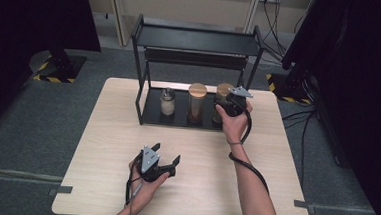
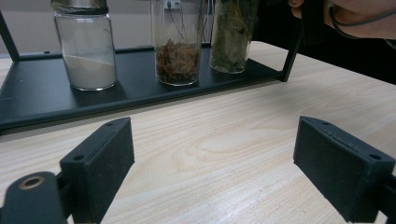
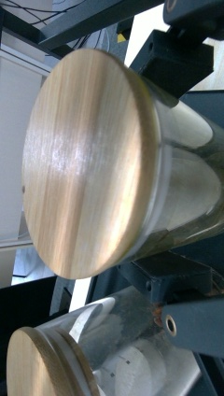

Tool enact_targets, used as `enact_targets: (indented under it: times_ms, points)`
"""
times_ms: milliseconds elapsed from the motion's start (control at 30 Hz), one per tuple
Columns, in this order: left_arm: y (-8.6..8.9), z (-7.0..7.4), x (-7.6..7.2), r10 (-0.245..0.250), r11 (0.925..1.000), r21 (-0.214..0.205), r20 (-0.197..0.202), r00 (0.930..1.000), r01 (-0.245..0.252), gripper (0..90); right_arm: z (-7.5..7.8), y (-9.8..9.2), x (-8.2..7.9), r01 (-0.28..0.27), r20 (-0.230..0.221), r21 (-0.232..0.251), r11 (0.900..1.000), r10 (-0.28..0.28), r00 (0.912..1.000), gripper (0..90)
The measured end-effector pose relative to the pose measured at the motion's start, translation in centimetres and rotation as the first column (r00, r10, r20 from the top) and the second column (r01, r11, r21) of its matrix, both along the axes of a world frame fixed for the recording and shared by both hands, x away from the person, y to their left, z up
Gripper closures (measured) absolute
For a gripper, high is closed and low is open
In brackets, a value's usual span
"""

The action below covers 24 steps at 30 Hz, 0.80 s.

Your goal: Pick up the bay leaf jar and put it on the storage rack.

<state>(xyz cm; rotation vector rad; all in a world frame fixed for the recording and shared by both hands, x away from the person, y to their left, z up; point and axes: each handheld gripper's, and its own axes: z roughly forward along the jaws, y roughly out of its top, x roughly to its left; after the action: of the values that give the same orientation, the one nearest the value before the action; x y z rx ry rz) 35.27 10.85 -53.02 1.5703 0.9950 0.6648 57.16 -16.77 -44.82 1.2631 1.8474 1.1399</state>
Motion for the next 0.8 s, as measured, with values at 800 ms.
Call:
enact_targets:
  times_ms: [800]
  points:
    - [-0.1,0.0,0.0,0.001,1.0,-0.002,-0.001,1.0,-0.001,11.8,0.3,-0.1,-1.3,-0.016,-0.018,0.042,0.999,0.017,0.9997,10.3]
